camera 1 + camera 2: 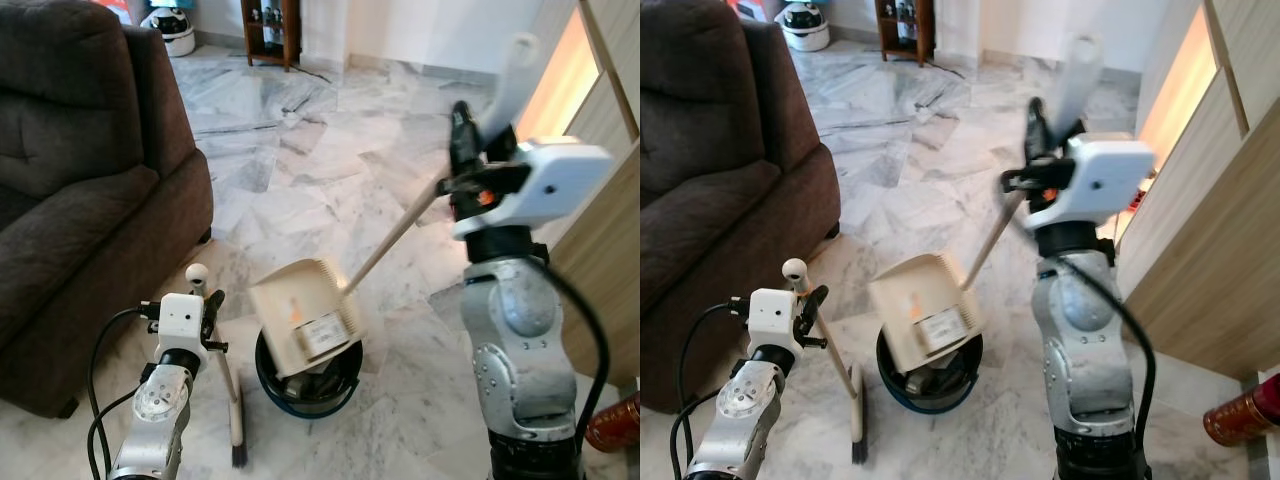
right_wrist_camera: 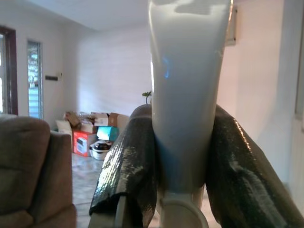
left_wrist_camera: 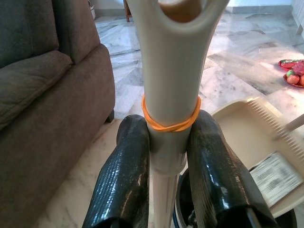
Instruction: Sweep floor
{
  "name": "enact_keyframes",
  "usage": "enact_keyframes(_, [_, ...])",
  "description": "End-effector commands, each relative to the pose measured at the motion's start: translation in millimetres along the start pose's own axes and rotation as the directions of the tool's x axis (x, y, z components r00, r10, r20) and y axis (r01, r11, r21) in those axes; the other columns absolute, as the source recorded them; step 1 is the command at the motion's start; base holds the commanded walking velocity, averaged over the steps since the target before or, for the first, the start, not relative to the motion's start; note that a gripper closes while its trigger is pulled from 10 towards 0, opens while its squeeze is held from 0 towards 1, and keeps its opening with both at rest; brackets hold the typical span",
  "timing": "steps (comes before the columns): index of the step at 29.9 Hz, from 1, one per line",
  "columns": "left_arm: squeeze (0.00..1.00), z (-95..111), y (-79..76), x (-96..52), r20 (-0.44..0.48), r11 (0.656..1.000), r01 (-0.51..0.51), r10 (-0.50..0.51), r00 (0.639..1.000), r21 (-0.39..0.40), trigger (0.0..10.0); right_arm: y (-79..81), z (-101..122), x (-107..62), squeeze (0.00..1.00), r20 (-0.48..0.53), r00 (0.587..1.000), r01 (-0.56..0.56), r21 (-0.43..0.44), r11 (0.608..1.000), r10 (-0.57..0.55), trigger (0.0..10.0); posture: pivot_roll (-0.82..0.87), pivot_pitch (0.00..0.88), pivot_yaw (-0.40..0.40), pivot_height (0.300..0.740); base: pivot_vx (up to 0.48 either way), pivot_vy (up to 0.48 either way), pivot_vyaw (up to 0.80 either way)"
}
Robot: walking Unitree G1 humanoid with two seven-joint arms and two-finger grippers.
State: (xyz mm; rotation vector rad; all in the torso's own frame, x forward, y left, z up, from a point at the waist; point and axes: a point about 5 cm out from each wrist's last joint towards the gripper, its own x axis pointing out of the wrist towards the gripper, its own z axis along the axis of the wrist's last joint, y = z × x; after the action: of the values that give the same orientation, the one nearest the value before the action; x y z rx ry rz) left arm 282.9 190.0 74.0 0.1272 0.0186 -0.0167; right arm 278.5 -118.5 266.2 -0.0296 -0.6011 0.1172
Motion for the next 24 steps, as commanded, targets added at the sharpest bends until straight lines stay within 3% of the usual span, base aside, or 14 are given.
enact_keyframes(1, [0.00, 3, -0.9, 0.7, 0.019, 1.000, 0.007, -0.007, 1.000, -0.005, 10.0, 7.1, 21, -1.5, 0.00, 0.120, 0.992, -0.029, -0.025, 0.999, 0.032, 10.0, 0.12, 0.108, 0.000, 0.740, 0.000, 0.000, 0.00])
enact_keyframes(4, [0.00, 4, -0.8, 0.9, 0.021, 1.000, 0.007, -0.007, 1.000, -0.006, 10.0, 19.5, 22, -4.7, 0.00, 0.142, 0.985, -0.086, -0.070, 0.994, 0.095, 10.0, 0.12, 0.108, 0.000, 0.740, 0.000, 0.000, 0.00])
enact_keyframes(10, [0.00, 5, 1.2, 1.1, 0.027, 1.000, 0.000, 0.000, 1.000, -0.006, 10.0, 38.7, 30, -9.1, 0.00, 0.184, 0.975, -0.126, -0.025, 0.992, 0.129, 10.0, 0.12, 0.112, -0.001, 0.740, 0.000, 0.000, 0.00])
enact_keyframes(15, [0.00, 4, 1.3, 0.5, 0.027, 1.000, -0.001, 0.001, 1.000, -0.007, 10.0, 51.8, 37, -10.7, 0.00, 0.236, 0.955, -0.168, -0.064, 0.984, 0.179, 10.0, 0.12, 0.117, -0.002, 0.740, 0.000, 0.000, 0.00])
enact_keyframes(24, [0.00, 5, 0.3, 1.1, 0.032, 1.000, 0.000, 0.001, 0.999, -0.011, 10.0, 65.5, 43, -13.6, 0.00, 0.276, 0.934, -0.209, -0.093, 0.974, 0.227, 10.0, 0.12, 0.122, -0.003, 0.740, 0.000, 0.000, 0.00])
